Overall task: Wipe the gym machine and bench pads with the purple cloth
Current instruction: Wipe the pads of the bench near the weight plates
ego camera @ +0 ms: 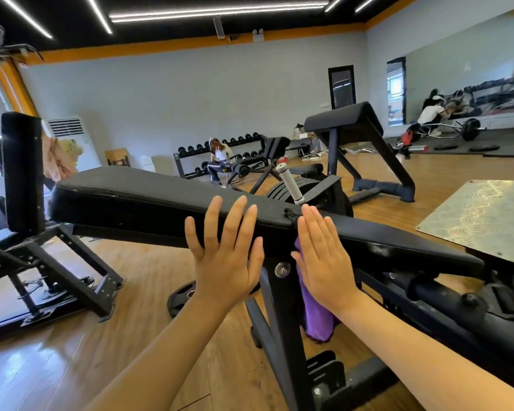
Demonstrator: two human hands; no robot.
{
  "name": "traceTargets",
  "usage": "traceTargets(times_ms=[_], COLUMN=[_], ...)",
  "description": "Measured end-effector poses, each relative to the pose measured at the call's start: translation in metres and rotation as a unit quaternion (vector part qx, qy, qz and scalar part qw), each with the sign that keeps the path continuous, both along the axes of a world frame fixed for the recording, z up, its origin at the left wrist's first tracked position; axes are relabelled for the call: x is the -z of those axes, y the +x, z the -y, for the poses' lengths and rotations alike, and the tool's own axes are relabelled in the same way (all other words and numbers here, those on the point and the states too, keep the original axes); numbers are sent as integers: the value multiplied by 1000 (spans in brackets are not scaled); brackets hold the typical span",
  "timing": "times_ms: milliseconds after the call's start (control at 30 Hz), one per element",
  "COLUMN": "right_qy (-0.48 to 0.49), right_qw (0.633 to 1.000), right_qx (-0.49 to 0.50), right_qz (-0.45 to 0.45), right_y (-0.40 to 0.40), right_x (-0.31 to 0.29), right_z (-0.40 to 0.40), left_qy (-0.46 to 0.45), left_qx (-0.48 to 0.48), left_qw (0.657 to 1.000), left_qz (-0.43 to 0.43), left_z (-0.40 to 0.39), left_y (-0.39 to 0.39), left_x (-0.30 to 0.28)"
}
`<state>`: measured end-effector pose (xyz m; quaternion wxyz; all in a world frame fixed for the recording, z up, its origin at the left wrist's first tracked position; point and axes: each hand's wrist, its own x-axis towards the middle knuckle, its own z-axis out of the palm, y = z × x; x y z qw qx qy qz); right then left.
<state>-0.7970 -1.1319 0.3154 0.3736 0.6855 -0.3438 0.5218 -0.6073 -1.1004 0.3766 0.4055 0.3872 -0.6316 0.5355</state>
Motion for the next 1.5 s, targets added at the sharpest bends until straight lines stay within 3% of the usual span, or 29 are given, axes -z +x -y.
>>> traceTargets(times_ms=[133, 267, 433, 500, 767, 933, 1000, 1133, 1233, 1500], right_qy=[7, 56, 134, 137, 130, 172, 172, 169, 167, 147], right_qw=[1000, 995, 950, 935, 927, 837, 840, 907, 929, 920], right_qx=[18, 58, -6, -23, -17, -34, -49, -102, -123, -68], right_qz=[-8, 58, 282, 326, 351, 519, 513, 372, 305, 358], right_y=[-29, -60, -5, 17, -3, -33, -27, 15, 8, -52], right_x=[32, 67, 33, 13, 32, 44, 39, 37, 43, 67], right_z=[14, 19, -1, -5, 4, 20, 16, -7, -1, 18], left_qy=[-25, -52, -79, -87, -82, -60, -53, -27, 19, 46], left_qx=[6, 11, 37, 50, 55, 55, 53, 51, 33, -16], left_qw=[1000, 998, 995, 993, 993, 994, 994, 994, 999, 999], left_qz=[-15, -22, -51, -60, -62, -69, -79, -97, -32, -19], left_z=[8, 15, 21, 23, 22, 18, 17, 14, 11, 10], left_y=[-5, -7, -14, -16, -18, -20, -22, -30, -36, -52], left_x=[1, 3, 5, 6, 6, 7, 7, 10, 18, 23])
